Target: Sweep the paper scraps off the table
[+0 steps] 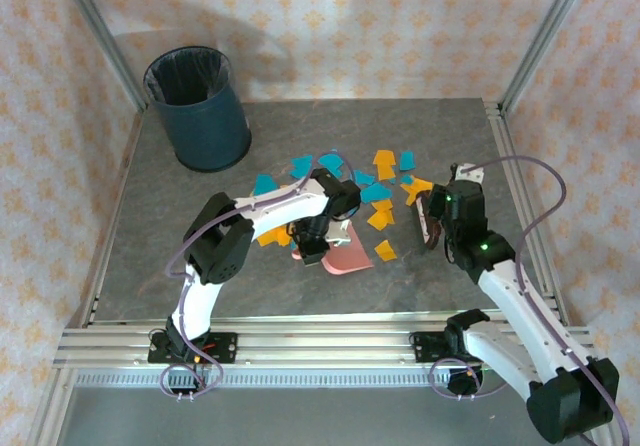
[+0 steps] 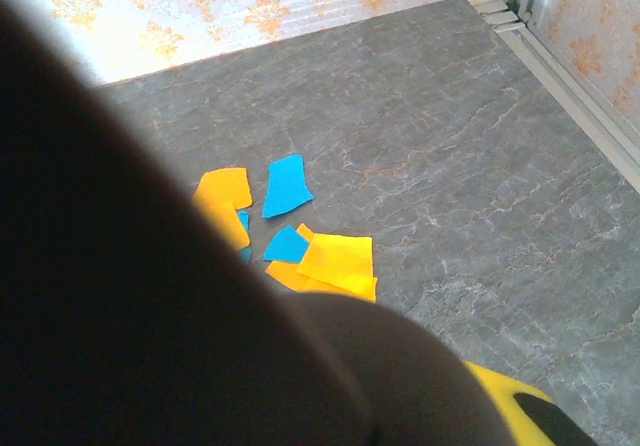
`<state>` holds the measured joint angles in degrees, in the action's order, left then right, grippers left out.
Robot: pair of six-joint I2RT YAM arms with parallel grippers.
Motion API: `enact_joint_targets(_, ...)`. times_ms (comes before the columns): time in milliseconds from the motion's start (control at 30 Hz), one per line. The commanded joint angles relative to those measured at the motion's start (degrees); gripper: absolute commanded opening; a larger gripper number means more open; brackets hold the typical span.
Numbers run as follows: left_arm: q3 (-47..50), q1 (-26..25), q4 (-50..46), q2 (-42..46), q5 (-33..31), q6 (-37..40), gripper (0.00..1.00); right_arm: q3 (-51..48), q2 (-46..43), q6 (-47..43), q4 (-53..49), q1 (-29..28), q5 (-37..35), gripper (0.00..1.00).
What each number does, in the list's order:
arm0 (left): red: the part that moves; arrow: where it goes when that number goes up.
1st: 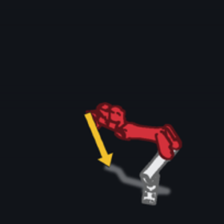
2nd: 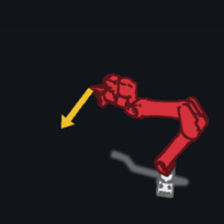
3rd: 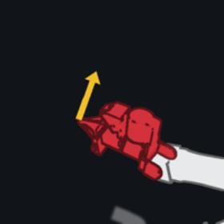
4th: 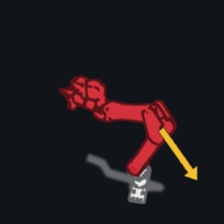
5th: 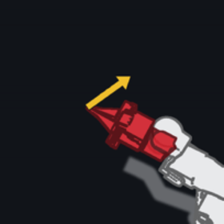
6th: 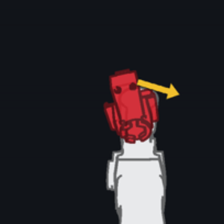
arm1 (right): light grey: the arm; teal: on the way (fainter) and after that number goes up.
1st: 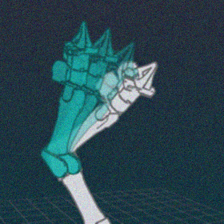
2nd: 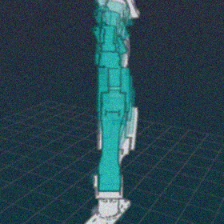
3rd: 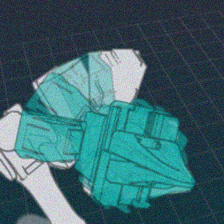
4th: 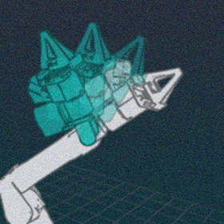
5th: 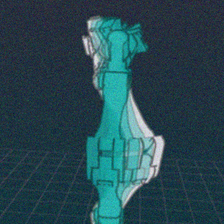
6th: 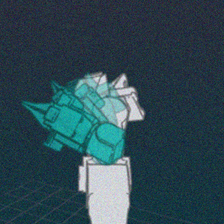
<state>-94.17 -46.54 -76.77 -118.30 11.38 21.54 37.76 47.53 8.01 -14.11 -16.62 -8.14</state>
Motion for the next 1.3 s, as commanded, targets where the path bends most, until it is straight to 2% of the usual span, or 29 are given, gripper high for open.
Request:
enact_joint_targets(0, 1.2, -1.8, -4.3, 1.8, 0.3, 1.8, 0.0, -1.9, -3.5, 1.5, -0.5, -0.3, 1.0, 0.0)
enact_joint_targets(467, -1.8, -4.3, -3.8, -2.2, -0.8, -1.3, 0.0, -4.9, -6.3, 4.2, -1.9, -0.9, 9.2, 0.0)
enact_joint_targets(800, -7.3, -4.4, -4.1, -6.5, 0.1, -3.3, 0.0, -6.0, -5.1, 6.2, 1.5, -1.8, 16.1, 0.0)
enact_joint_targets(1100, -7.7, -4.3, -3.6, -7.6, -0.6, -4.4, 0.0, -4.8, -4.0, 6.7, 3.8, -1.8, 22.4, 0.0)
enact_joint_targets(1267, -7.0, -3.5, -2.3, -6.6, -1.3, -5.8, 0.0, -3.2, -5.0, 6.2, 3.6, -1.8, 22.3, 0.0)
